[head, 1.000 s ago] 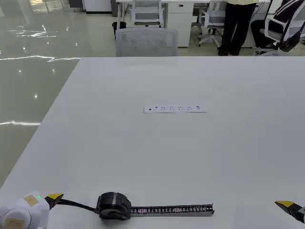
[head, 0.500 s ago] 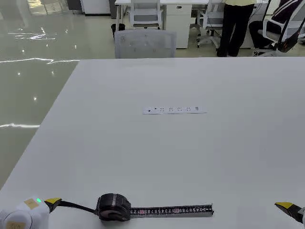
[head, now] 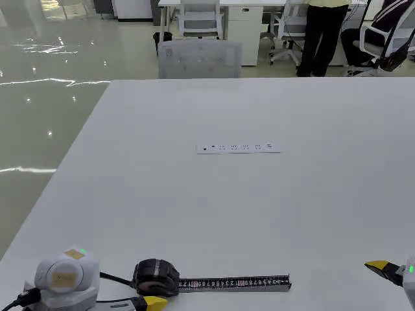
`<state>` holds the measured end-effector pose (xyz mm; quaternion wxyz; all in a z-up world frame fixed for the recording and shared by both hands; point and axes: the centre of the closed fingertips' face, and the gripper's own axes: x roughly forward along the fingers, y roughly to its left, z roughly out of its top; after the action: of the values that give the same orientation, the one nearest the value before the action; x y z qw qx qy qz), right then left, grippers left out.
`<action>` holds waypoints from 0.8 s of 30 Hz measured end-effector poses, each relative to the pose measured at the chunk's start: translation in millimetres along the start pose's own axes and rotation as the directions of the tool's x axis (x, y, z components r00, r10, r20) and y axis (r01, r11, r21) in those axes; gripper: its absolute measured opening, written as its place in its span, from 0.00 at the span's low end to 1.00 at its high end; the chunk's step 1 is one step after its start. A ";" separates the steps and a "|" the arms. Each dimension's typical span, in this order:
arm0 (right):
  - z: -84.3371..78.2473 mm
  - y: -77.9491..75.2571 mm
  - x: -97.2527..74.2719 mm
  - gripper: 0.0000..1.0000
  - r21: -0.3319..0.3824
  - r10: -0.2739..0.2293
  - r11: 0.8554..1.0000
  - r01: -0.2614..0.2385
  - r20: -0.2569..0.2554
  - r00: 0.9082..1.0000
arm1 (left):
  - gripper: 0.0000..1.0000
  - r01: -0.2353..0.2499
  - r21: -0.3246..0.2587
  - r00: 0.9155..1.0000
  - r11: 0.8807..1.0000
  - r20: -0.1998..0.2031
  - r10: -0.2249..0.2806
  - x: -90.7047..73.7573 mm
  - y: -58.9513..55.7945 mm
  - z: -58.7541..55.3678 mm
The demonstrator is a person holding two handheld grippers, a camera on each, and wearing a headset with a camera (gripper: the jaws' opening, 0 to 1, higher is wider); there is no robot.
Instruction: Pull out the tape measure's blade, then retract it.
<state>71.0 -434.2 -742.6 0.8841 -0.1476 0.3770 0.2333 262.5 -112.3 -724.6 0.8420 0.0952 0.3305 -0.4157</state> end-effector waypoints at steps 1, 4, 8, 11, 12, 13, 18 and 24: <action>1.8 0.0 0.1 0.95 -0.010 0.003 1.000 -0.003 -0.003 1.000 | 1.00 -0.001 0.002 1.000 1.000 0.001 0.001 1.1 -2.3 1.3; 7.9 1.8 0.9 0.95 -0.030 0.027 0.999 -0.027 -0.013 1.000 | 1.00 -0.012 0.006 0.999 1.000 -0.038 0.012 5.9 -6.1 -1.2; 16.8 2.0 5.9 0.93 -0.065 0.053 0.996 -0.054 -0.020 0.998 | 1.00 -0.035 -0.011 0.999 0.999 -0.021 0.035 9.8 -11.7 5.0; 22.6 2.2 10.2 0.90 -0.104 0.071 0.992 -0.074 -0.031 0.997 | 1.00 -0.067 -0.046 0.996 0.997 -0.058 0.064 15.4 -11.0 -3.5; 24.0 2.4 11.6 0.89 -0.110 0.079 0.990 -0.083 -0.035 0.996 | 1.00 -0.078 -0.048 0.995 0.996 -0.071 0.074 17.0 -10.2 -6.7; 26.4 1.4 13.8 0.87 -0.113 0.083 0.990 -0.087 -0.038 0.996 | 1.00 -0.080 -0.046 0.995 0.996 -0.068 0.077 19.1 -11.3 -7.8; 36.9 5.7 23.8 0.85 -0.147 0.141 0.978 -0.149 -0.063 0.988 | 1.00 -0.086 -0.062 0.994 0.994 -0.073 0.082 28.4 -12.9 -13.2; 51.3 6.7 36.8 0.84 -0.209 0.188 0.956 -0.204 -0.095 0.978 | 1.00 -0.108 -0.093 0.994 0.990 -0.047 0.104 36.8 -12.8 -10.7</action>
<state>120.5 -395.0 -735.8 0.8205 -0.2138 0.3947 0.3540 263.7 -139.2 -754.7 0.8593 0.0809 0.3621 -0.3522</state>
